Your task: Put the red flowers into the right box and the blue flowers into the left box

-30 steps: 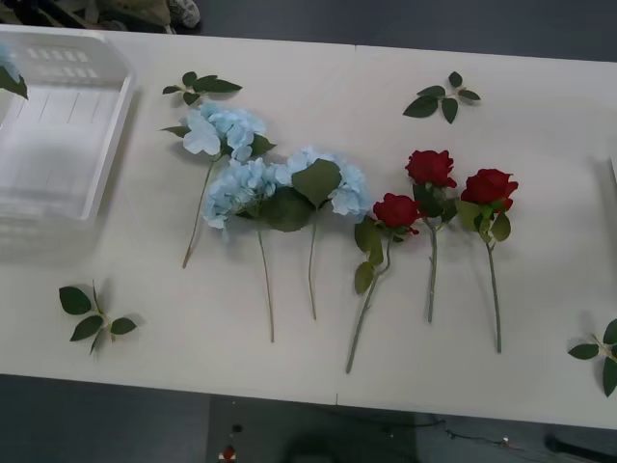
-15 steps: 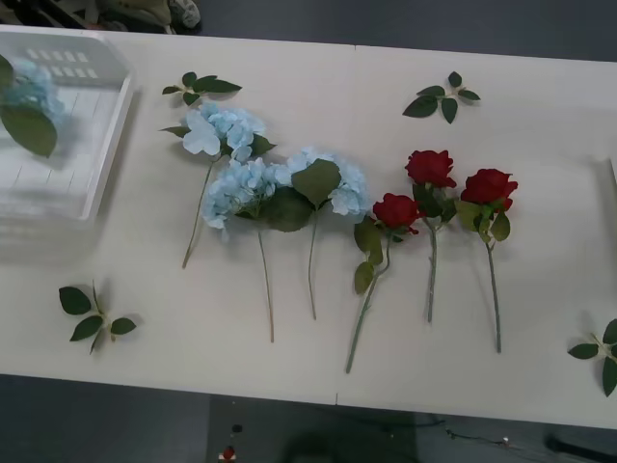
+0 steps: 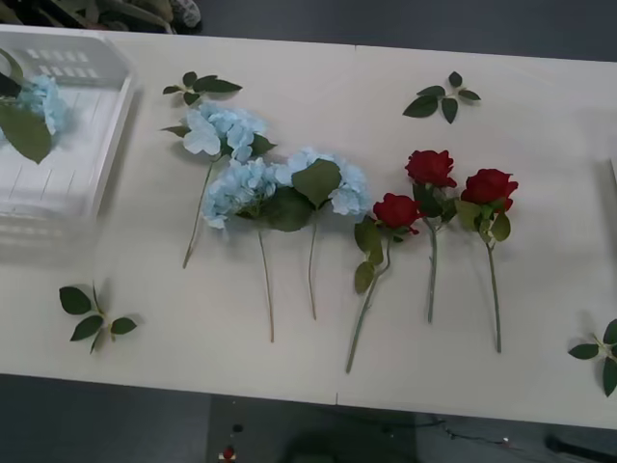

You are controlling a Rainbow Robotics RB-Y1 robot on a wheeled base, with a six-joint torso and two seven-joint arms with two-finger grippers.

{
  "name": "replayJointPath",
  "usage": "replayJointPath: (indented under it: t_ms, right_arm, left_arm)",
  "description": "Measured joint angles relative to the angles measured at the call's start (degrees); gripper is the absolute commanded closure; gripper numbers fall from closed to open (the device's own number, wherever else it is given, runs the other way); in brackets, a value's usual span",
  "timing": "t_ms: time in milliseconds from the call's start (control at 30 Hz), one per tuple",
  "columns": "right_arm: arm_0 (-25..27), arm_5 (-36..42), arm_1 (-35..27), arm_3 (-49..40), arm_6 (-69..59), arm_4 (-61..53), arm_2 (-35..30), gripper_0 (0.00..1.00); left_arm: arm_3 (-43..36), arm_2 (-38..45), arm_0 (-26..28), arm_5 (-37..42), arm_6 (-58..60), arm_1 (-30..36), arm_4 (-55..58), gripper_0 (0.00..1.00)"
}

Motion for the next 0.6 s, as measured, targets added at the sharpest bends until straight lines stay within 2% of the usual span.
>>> replayJointPath:
  t_ms: [133,300,467,600]
  right_arm:
    - [6.1,5.29,0.0,-14.56,-0.63,-4.43,-3.86,0.0]
    - [16.23,6.92,-0.01,-32.8,-11.04,-7.7,-7.64,0.0]
    - [25.04,4.24,-0.01,-45.07,-14.69,-8.03,-7.01,0.0]
    - [28.09,2.77,0.7,-47.93,-19.25,-8.04,-5.94,0.0]
  left_arm:
    - [-6.44,9.93,2.51,8.22,0.0,-0.62,4.47,0.0]
    - [-19.66,20.72,14.21,7.49,0.0,-5.86,2.83,0.0]
    - [-27.17,22.85,25.99,3.02,0.0,-14.36,-3.55,0.0]
    - [-27.77,22.79,29.55,3.03,0.0,-20.73,-7.24,0.0]
